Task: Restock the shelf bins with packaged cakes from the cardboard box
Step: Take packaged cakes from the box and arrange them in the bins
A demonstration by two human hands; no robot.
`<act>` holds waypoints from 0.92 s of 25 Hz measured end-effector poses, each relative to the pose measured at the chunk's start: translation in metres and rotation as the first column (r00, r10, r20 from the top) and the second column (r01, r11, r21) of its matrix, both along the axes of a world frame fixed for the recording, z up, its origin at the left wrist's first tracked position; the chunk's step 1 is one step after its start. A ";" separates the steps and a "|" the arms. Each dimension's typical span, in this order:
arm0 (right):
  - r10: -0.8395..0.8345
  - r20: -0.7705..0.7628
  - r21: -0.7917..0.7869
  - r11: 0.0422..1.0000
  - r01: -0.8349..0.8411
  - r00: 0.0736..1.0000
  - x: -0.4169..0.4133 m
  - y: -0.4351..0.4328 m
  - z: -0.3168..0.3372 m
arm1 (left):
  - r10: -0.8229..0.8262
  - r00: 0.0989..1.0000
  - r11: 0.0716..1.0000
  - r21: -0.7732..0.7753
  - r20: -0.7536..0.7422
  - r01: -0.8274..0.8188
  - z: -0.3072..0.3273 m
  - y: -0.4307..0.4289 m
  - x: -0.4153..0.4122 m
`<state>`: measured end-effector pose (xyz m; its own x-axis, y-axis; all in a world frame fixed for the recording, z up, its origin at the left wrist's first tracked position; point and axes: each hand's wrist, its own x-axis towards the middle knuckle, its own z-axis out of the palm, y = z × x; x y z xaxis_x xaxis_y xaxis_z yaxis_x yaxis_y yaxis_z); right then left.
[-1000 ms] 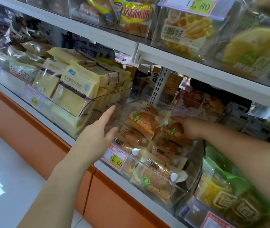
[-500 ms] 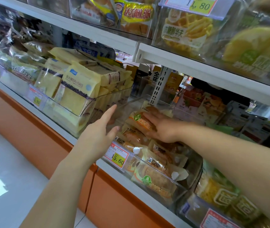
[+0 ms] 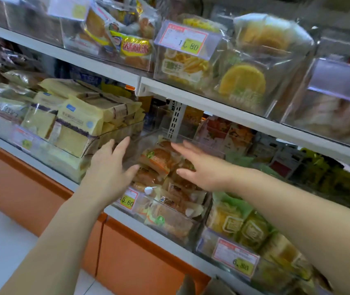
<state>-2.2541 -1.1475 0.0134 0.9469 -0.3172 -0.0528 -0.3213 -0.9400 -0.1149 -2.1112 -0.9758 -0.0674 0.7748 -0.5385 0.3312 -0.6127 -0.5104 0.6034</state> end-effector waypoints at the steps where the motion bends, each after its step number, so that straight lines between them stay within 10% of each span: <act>1: -0.002 0.024 0.002 1.000 0.002 1.000 -0.016 0.007 0.004 | -0.018 0.999 1.000 0.021 0.035 0.017 0.008 0.002 -0.009; 13: -0.238 0.150 0.046 0.971 0.233 0.960 -0.221 0.052 0.020 | -0.583 0.795 0.793 0.332 0.170 0.510 0.046 0.022 -0.186; 23: -0.415 0.106 0.161 0.904 0.397 0.903 -0.354 0.078 -0.047 | -0.614 0.788 0.581 0.702 0.045 0.412 -0.027 0.036 -0.226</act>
